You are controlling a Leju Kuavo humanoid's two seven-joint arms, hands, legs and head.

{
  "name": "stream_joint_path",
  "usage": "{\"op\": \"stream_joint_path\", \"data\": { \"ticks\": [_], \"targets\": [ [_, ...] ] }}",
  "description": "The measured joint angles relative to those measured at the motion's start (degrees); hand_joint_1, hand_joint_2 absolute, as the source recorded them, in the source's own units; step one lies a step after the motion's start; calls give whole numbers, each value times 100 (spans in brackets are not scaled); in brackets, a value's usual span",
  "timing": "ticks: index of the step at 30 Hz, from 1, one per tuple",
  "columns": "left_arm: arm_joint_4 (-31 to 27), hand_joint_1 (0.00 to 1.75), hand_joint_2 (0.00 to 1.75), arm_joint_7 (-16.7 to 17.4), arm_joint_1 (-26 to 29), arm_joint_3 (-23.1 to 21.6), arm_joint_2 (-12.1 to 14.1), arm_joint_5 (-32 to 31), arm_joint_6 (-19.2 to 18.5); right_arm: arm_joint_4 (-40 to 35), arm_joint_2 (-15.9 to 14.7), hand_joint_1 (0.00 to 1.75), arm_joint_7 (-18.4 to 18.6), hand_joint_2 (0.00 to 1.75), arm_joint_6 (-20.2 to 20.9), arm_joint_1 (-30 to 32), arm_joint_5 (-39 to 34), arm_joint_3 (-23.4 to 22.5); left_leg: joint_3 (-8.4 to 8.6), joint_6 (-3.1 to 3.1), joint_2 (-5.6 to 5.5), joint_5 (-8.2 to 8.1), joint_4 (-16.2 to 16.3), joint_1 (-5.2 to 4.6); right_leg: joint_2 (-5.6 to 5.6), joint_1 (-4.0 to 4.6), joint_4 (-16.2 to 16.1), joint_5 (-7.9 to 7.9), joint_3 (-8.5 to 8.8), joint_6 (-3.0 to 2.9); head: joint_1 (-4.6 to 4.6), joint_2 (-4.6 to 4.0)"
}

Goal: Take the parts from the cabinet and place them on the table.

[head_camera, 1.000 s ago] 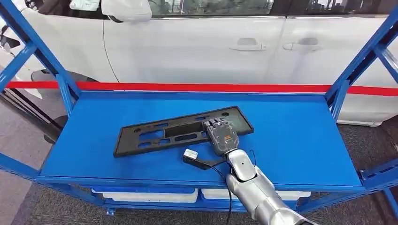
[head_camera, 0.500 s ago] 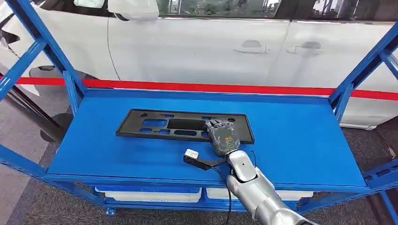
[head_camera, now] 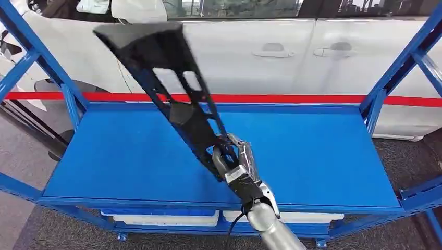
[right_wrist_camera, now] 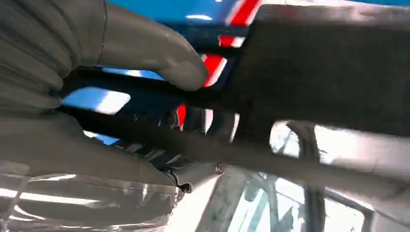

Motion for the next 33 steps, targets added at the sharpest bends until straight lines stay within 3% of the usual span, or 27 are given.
{"op": "stream_joint_path", "data": {
  "ticks": [2,3,7,8,9,10,11,12,13,14,15,17,18,19,22,23,24,25,27,28,29,30,32,33],
  "targets": [
    [0,0,0,0,-11,35,-7,-7,0,-236,-31,175,-15,175,24,66,-64,17,494,38,0,499,-1004,0,7,0,28,-25,16,28,0,0],
    [0,0,0,2,-18,66,-7,-7,0,-332,-39,175,-75,175,39,92,-151,22,607,77,-6,436,-1246,-15,12,23,49,-36,-5,52,0,0],
    [0,0,0,17,-14,114,-22,4,22,-637,-68,175,-240,175,129,219,-485,41,581,195,-18,483,-1309,-66,23,23,45,-8,-43,164,0,0],
    [0,0,0,26,-16,131,-48,7,35,-750,-85,175,-277,175,179,281,-626,44,608,258,-7,525,-1365,3,21,28,74,-59,-49,203,0,0],
    [0,0,0,33,-24,155,-57,17,61,-885,-107,175,-313,175,206,336,-752,44,610,281,-13,535,-1379,-8,23,17,253,-195,-114,242,2,0],
    [0,0,0,39,-24,186,-66,35,72,-1023,-129,175,-341,175,216,375,-818,46,602,327,-7,534,-1378,-10,22,7,631,-425,-297,261,0,0],
    [0,0,0,46,-23,221,-79,61,79,-1132,-157,175,-354,175,214,428,-848,46,601,333,-6,531,-1378,-14,22,-6,1082,-645,-513,279,2,0],
    [0,0,175,52,-19,245,-98,72,89,-1245,-196,175,-356,175,212,509,-874,46,598,340,-5,526,-1377,-17,22,-18,1538,-819,-737,298,2,0],
    [0,0,175,52,-16,262,-114,87,96,-1315,-234,175,-354,175,197,594,-887,48,599,342,-8,524,-1372,-17,20,-29,1805,-869,-879,309,0,0],
    [0,0,175,52,-13,282,-122,111,98,-1364,-258,175,-352,175,183,675,-896,48,604,341,-11,520,-1370,-17,20,-38,1806,-785,-894,311,2,0],
    [0,0,175,52,-12,301,-142,116,90,-1409,-278,175,-350,175,164,738,-914,48,609,337,-17,513,-1368,-17,17,-44,1568,-596,-793,307,2,0],
    [0,0,175,85,-16,361,-175,116,79,-1484,-297,175,-337,175,146,807,-957,48,640,300,-24,488,-1358,-17,11,-43,519,-63,-272,257,2,0],
    [0,0,175,85,-17,380,-201,131,87,-1494,-299,175,-332,175,142,826,-981,48,646,276,-22,472,-1354,-19,5,-29,111,-14,-80,217,2,0],
    [0,0,175,76,-27,404,-210,160,94,-1494,-299,175,-317,175,138,858,-1001,50,633,232,-24,447,-1322,-63,1,4,60,-24,-56,205,0,0],
    [0,0,175,90,-25,496,-249,195,94,-1492,-302,175,-280,175,94,1069,-1062,52,655,139,-23,454,-1368,-47,10,21,64,-31,-69,140,0,0],
    [0,0,175,96,-25,516,-256,195,94,-1492,-302,175,-280,175,72,1123,-1082,52,655,101,-22,421,-1349,-47,5,-25,9,0,-46,93,0,0],
    [0,0,175,103,-22,520,-269,192,94,-1490,-302,175,-278,175,72,1166,-1088,52,610,78,-18,314,-1215,-30,1,-35,-8,6,-28,69,0,0],
    [0,0,175,105,-24,529,-282,195,94,-1490,-302,175,-278,175,70,1194,-1095,52,471,61,-18,98,-887,-28,-4,-37,-8,-4,-25,29,0,0],
    [0,0,175,105,-22,555,-286,210,79,-1486,-306,175,-275,175,63,1286,-1095,52,38,24,-18,-333,41,-23,-10,-18,-6,-14,-18,12,0,0],
    [0,0,175,105,-18,564,-297,210,76,-1486,-306,175,-275,175,61,1354,-1097,50,-126,13,-18,-420,378,-23,-10,-13,-2,-18,-16,6,0,0],
    [0,0,175,105,-4,575,-310,210,77,-1486,-306,175,-278,175,50,1429,-1095,48,-177,11,-18,-368,462,-23,-8,-10,2,-23,-8,2,0,0],
    [0,0,175,105,5,588,-328,208,76,-1486,-306,175,-284,175,37,1502,-1084,48,-85,21,-18,-171,235,-23,-1,-10,7,-32,2,3,0,0],
    [0,0,175,101,0,631,-350,208,77,-1488,-306,175,-308,175,30,1602,-1051,41,374,60,-17,361,-736,-23,13,-10,26,-60,38,21,0,0],
    [0,0,175,98,1,647,-356,208,76,-1488,-306,175,-321,175,28,1639,-1040,37,566,95,-17,501,-1172,-25,15,-11,40,-75,40,43,0,0]
  ]
}}
